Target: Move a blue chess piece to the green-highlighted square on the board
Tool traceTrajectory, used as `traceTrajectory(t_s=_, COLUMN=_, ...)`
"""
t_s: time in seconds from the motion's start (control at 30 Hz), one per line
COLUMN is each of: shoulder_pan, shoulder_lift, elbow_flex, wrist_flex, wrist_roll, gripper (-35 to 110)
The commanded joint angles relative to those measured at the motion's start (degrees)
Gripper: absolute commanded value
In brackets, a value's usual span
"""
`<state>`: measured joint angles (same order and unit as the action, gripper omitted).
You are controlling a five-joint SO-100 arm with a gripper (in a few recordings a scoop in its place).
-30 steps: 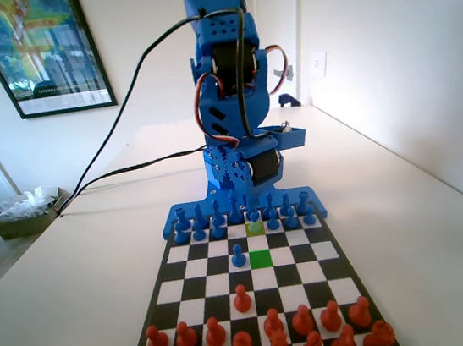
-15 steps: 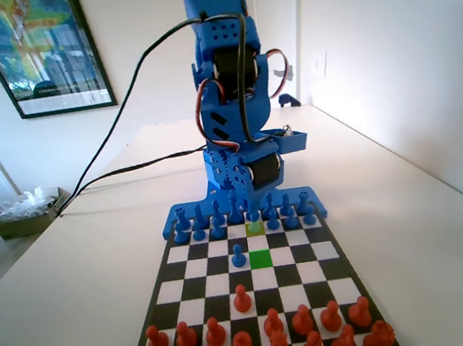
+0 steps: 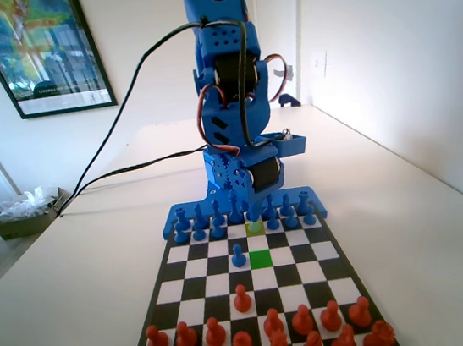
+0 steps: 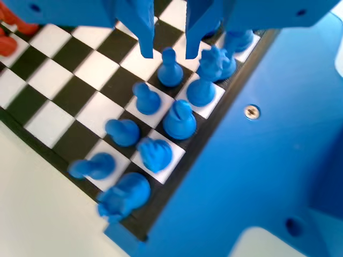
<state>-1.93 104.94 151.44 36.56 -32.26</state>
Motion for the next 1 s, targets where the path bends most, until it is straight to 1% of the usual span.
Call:
traceTrajectory(t_s=0.0, shoulder_pan=-0.1, shoulder_lift=-0.2, elbow_flex=0.0, wrist_flex=-1.1, wrist_roll=-0.4, gripper=9)
traceTrajectory(t_s=0.57, shoulder_pan=0.0, shoulder_lift=-4.9, elbow_flex=-0.6, wrist_flex=-5.4, wrist_roll=-0.6, gripper=9)
traceTrajectory(t_s=0.97, shoulder_pan=-1.2, shoulder_lift=-4.9, elbow_flex=-1.1, wrist_flex=-6.2, wrist_roll=0.4, gripper=8)
